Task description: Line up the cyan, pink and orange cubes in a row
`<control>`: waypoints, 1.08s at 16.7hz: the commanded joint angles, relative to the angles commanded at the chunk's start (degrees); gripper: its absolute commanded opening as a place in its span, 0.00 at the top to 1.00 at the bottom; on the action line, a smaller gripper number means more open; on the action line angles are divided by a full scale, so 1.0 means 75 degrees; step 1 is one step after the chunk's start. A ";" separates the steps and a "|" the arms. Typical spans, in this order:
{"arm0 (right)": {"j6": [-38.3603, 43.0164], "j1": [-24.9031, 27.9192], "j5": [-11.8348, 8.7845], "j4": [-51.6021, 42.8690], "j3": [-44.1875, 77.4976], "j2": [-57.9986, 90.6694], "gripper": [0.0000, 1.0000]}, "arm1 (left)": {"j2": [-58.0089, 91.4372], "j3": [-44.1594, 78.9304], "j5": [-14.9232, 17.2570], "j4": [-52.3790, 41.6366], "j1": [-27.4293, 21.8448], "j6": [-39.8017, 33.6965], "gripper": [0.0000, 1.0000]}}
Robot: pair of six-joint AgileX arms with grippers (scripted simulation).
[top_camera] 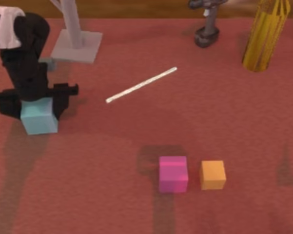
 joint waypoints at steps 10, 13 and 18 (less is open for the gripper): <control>0.0000 0.0000 0.0000 0.0000 0.0000 0.0000 0.00 | -0.0593 0.1208 -0.0005 -0.1804 0.0146 -0.0023 1.00; 0.0000 0.0000 0.0000 0.0000 0.0000 0.0000 0.00 | -0.0577 0.1178 -0.0009 -0.1783 0.0086 -0.0023 1.00; 0.0000 0.0000 0.0000 0.0000 0.0000 0.0000 0.00 | -0.1279 0.0374 -0.0012 -0.1675 -0.1088 -0.0931 1.00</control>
